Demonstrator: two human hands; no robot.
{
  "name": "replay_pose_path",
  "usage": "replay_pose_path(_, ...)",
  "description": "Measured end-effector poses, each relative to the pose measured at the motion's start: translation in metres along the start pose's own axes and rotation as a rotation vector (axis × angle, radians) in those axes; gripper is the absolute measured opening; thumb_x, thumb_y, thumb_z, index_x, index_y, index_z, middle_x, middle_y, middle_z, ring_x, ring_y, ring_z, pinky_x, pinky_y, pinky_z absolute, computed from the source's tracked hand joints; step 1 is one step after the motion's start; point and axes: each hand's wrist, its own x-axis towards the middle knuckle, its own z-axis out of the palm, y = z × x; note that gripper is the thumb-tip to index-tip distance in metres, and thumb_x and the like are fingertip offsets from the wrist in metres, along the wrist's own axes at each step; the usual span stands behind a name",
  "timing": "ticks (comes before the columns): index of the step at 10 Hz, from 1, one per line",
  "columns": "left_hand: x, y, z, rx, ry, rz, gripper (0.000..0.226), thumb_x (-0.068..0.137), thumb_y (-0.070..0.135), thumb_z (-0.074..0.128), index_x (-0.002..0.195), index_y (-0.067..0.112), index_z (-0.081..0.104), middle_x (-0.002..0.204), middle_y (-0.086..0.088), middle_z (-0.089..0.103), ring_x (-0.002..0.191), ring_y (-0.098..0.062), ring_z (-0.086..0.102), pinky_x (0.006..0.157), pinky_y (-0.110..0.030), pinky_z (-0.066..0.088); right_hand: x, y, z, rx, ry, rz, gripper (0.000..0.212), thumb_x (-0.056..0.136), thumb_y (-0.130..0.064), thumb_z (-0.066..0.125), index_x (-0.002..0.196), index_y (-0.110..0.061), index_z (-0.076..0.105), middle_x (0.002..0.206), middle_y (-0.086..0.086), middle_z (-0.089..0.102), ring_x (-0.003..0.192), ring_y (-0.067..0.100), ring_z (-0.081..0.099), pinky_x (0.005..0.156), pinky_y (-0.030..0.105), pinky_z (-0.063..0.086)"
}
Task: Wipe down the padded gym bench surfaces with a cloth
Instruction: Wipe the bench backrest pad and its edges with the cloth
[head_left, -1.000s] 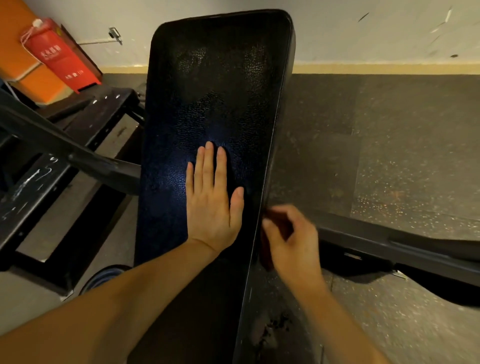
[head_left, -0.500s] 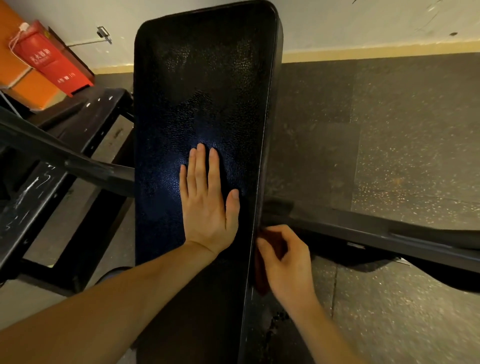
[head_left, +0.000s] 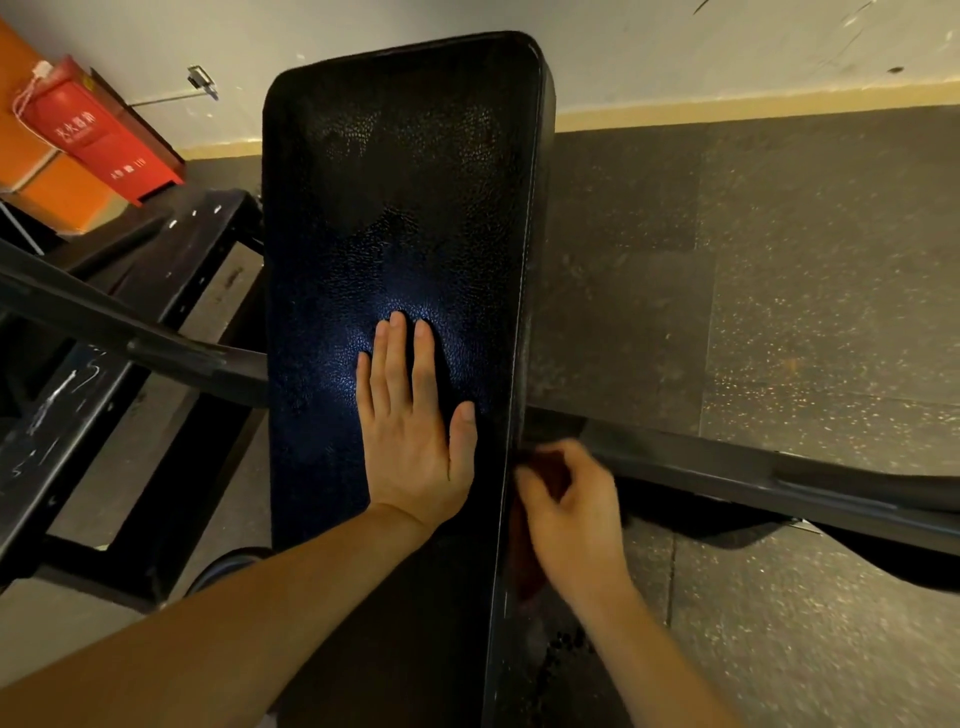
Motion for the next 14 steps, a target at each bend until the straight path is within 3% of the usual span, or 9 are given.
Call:
replay_pose_path(2, 0.000, -0.001, 0.000, 0.000, -0.016, -0.003, 0.073, 0.100, 0.040, 0.032, 0.162, 0.006, 0.017, 0.171, -0.015, 0.010, 0.159, -0.029, 0.002, 0.127, -0.054, 0.007, 0.081, -0.064, -0.002, 0.058, 0.201, -0.303, 0.009, 0.098, -0.015, 0.063, 0.106, -0.020, 0.065, 0.093, -0.006, 0.069, 0.087, 0.004, 0.066, 0.082, 0.021, 0.055)
replay_pose_path(4, 0.000, 0.001, 0.000, -0.003, -0.011, -0.007, 0.073, 0.100, 0.042, 0.031, 0.161, 0.004, 0.019, 0.170, -0.016, 0.011, 0.159, -0.031, 0.005, 0.126, -0.057, 0.011, 0.008, 0.009, 0.002, 0.007, -0.004, 0.040, 0.014, 0.098, -0.009, 0.062, 0.102, -0.021, 0.068, 0.089, -0.004, 0.074, 0.081, 0.007, 0.072, 0.084, 0.044, 0.060)
replay_pose_path(6, 0.001, 0.000, 0.000, -0.001, -0.020, -0.015, 0.073, 0.100, 0.042, 0.032, 0.162, 0.007, 0.017, 0.171, -0.015, 0.010, 0.159, -0.029, 0.003, 0.127, -0.056, 0.009, 0.080, -0.078, 0.000, 0.057, 0.243, -0.293, 0.008, 0.098, -0.018, 0.064, 0.106, -0.019, 0.066, 0.090, -0.008, 0.068, 0.082, 0.000, 0.066, 0.075, 0.016, 0.052)
replay_pose_path(8, 0.000, -0.001, 0.001, -0.001, -0.009, -0.003, 0.072, 0.101, 0.042, 0.031, 0.161, 0.004, 0.022, 0.170, -0.016, 0.013, 0.159, -0.032, 0.007, 0.126, -0.058, 0.011, 0.010, -0.012, 0.004, 0.071, 0.056, 0.026, 0.012, 0.099, -0.012, 0.062, 0.100, -0.022, 0.067, 0.087, -0.006, 0.073, 0.079, 0.003, 0.069, 0.072, 0.021, 0.054)
replay_pose_path(10, 0.001, 0.000, -0.001, 0.009, -0.024, -0.012, 0.074, 0.100, 0.044, 0.031, 0.161, 0.005, 0.020, 0.170, -0.016, 0.012, 0.159, -0.030, 0.005, 0.127, -0.055, 0.008, 0.090, -0.094, -0.002, 0.085, 0.235, -0.287, 0.005, 0.094, -0.024, 0.067, 0.099, -0.025, 0.067, 0.090, -0.002, 0.070, 0.086, 0.014, 0.069, 0.081, 0.040, 0.058)
replay_pose_path(11, 0.001, -0.001, -0.001, 0.007, -0.027, -0.008, 0.074, 0.100, 0.044, 0.031, 0.161, 0.005, 0.019, 0.170, -0.016, 0.011, 0.159, -0.030, 0.004, 0.127, -0.056, 0.009, 0.091, -0.084, -0.002, 0.089, 0.223, -0.335, 0.007, 0.097, -0.022, 0.065, 0.104, -0.020, 0.067, 0.089, -0.005, 0.069, 0.085, 0.008, 0.068, 0.081, 0.033, 0.057)
replay_pose_path(12, 0.001, -0.002, -0.001, 0.011, -0.028, -0.002, 0.073, 0.101, 0.043, 0.030, 0.161, 0.003, 0.020, 0.170, -0.017, 0.012, 0.159, -0.032, 0.005, 0.126, -0.058, 0.010, 0.038, -0.029, -0.003, 0.027, 0.053, -0.092, 0.010, 0.098, -0.013, 0.064, 0.099, -0.023, 0.067, 0.085, -0.006, 0.071, 0.081, 0.005, 0.069, 0.078, 0.030, 0.056)
replay_pose_path(13, 0.001, -0.001, -0.001, 0.013, -0.027, 0.003, 0.073, 0.101, 0.043, 0.030, 0.161, 0.002, 0.020, 0.170, -0.017, 0.012, 0.159, -0.032, 0.005, 0.126, -0.058, 0.011, 0.037, -0.035, -0.005, -0.019, 0.061, -0.107, 0.022, 0.095, -0.010, 0.067, 0.090, -0.031, 0.065, 0.081, -0.006, 0.071, 0.077, 0.006, 0.069, 0.075, 0.029, 0.053)
replay_pose_path(14, 0.002, 0.000, -0.001, 0.011, -0.028, -0.012, 0.074, 0.100, 0.044, 0.030, 0.161, 0.004, 0.021, 0.170, -0.016, 0.012, 0.159, -0.030, 0.005, 0.126, -0.057, 0.010, 0.089, -0.094, -0.008, 0.001, 0.179, -0.348, 0.013, 0.095, -0.018, 0.067, 0.093, -0.030, 0.065, 0.084, -0.005, 0.069, 0.079, 0.010, 0.068, 0.073, 0.031, 0.055)
